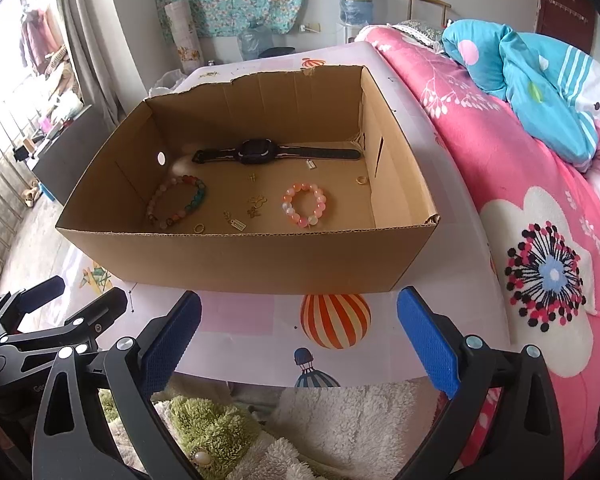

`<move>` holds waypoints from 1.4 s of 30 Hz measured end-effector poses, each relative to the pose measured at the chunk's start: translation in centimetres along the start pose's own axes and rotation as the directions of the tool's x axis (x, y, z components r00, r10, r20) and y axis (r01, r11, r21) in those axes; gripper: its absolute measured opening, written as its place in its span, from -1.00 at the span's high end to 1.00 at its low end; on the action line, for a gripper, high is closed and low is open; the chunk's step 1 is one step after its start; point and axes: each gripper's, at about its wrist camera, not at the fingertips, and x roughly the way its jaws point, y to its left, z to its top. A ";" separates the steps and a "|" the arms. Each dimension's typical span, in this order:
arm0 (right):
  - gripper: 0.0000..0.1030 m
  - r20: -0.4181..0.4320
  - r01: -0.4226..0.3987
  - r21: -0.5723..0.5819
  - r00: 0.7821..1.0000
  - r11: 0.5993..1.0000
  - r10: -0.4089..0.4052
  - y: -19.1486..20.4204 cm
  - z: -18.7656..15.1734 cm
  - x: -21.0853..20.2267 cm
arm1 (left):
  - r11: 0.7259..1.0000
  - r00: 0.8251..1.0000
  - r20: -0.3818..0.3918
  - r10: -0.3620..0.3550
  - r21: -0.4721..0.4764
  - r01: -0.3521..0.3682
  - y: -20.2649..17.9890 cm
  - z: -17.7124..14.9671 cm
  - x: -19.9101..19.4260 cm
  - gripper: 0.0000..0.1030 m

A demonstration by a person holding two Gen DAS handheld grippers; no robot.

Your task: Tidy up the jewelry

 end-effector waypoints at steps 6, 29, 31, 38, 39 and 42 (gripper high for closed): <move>-0.86 -0.007 0.002 0.000 1.000 1.000 -0.002 -0.1 -0.1 0.2 | 1.000 1.000 -0.005 -0.004 0.003 0.004 -0.2 0.0 0.0 -0.84; -0.86 -0.026 -0.003 0.001 1.000 1.000 0.003 -0.2 -0.3 1.0 | 1.000 1.000 -0.022 0.015 0.015 -0.015 -0.3 0.3 0.2 -0.84; -0.86 -0.027 -0.002 0.003 1.000 1.000 0.002 -0.2 -0.4 1.0 | 1.000 1.000 -0.022 0.016 0.015 -0.016 -0.4 0.3 0.2 -0.84; -0.86 -0.030 -0.002 0.002 1.000 1.000 0.002 -0.2 -0.4 1.1 | 1.000 0.999 -0.031 0.014 0.012 -0.014 -0.4 0.3 0.3 -0.84; -0.86 -0.030 -0.002 0.002 1.000 1.000 0.002 -0.2 -0.4 1.1 | 1.000 0.999 -0.032 0.015 0.012 -0.015 -0.4 0.3 0.3 -0.84; -0.86 -0.031 -0.002 0.002 1.000 1.000 0.002 -0.2 -0.4 1.1 | 1.000 0.999 -0.032 0.017 0.012 -0.017 -0.4 0.2 0.3 -0.84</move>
